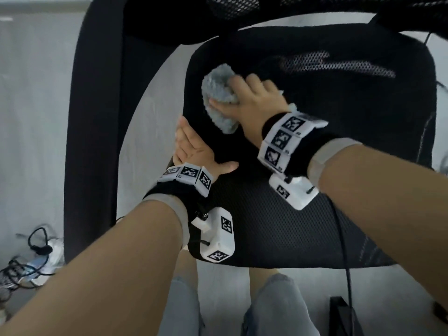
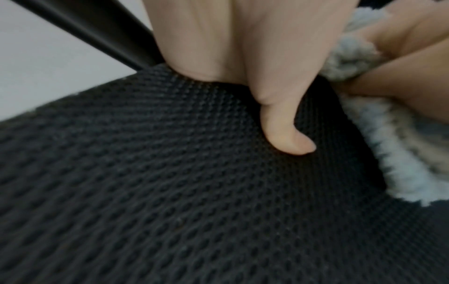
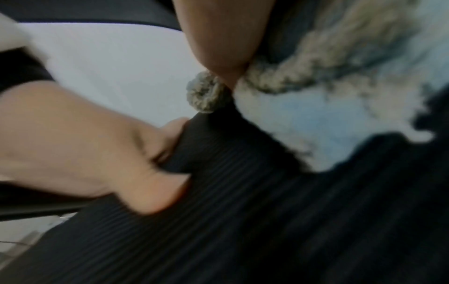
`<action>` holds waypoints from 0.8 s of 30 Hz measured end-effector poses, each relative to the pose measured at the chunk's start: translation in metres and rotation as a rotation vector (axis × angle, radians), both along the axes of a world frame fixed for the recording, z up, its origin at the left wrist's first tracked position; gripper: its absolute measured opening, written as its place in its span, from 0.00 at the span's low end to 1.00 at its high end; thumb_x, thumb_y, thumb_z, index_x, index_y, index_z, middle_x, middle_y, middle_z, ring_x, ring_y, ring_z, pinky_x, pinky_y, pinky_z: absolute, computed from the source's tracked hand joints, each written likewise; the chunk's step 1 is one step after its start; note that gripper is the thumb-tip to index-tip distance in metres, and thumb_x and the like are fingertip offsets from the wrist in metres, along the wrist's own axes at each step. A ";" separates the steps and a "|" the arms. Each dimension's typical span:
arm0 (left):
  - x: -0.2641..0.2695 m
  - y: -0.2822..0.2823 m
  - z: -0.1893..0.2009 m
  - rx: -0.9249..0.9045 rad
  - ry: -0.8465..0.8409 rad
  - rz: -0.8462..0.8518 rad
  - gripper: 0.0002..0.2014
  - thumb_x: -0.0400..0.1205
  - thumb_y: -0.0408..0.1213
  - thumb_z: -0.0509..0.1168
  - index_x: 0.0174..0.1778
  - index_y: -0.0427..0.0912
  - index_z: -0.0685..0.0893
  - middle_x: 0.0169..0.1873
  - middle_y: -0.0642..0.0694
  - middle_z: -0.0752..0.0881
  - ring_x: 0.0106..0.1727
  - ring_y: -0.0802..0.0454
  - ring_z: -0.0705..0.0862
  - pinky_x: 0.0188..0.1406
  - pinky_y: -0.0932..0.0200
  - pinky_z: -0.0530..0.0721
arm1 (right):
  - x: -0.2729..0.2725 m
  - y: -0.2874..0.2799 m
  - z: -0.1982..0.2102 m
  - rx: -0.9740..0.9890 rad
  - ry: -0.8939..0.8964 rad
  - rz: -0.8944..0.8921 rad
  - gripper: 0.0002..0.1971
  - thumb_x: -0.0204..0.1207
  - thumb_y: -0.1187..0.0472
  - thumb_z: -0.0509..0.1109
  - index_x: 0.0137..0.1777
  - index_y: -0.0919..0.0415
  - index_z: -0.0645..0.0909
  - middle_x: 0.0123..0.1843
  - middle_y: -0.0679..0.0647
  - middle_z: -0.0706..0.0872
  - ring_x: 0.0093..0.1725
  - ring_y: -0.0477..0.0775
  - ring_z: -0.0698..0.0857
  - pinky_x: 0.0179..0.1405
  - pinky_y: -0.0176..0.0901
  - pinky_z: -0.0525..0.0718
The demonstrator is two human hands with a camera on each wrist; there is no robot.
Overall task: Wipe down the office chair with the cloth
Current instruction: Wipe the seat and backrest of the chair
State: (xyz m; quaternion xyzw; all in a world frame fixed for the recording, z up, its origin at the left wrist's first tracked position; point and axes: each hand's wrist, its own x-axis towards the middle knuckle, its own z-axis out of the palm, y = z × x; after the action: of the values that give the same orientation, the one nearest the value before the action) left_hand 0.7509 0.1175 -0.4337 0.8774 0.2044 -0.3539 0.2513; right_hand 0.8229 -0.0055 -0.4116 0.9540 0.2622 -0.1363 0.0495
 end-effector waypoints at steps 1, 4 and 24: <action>0.002 0.001 0.001 -0.010 0.020 -0.005 0.68 0.63 0.51 0.77 0.75 0.38 0.25 0.79 0.40 0.31 0.82 0.43 0.37 0.81 0.47 0.42 | 0.009 -0.009 -0.005 -0.042 0.065 -0.051 0.23 0.75 0.58 0.54 0.70 0.45 0.74 0.74 0.58 0.71 0.67 0.63 0.74 0.58 0.52 0.75; 0.006 -0.001 0.005 -0.014 0.032 0.030 0.67 0.64 0.48 0.78 0.76 0.39 0.25 0.79 0.40 0.32 0.82 0.42 0.39 0.81 0.46 0.43 | 0.030 -0.017 0.001 0.005 0.025 -0.586 0.22 0.81 0.62 0.50 0.75 0.57 0.65 0.79 0.62 0.59 0.73 0.65 0.63 0.64 0.58 0.67; 0.004 -0.004 -0.009 0.089 -0.090 0.063 0.61 0.66 0.51 0.75 0.79 0.39 0.35 0.81 0.41 0.39 0.83 0.44 0.42 0.81 0.51 0.45 | -0.014 0.033 0.007 0.034 0.021 0.001 0.25 0.73 0.51 0.45 0.59 0.37 0.81 0.62 0.49 0.83 0.55 0.55 0.83 0.45 0.43 0.80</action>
State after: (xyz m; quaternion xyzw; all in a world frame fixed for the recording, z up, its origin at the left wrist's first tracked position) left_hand 0.7546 0.1136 -0.4429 0.8959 0.2358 -0.2965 0.2320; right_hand 0.8091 0.0278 -0.4044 0.9532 0.2654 -0.1417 0.0306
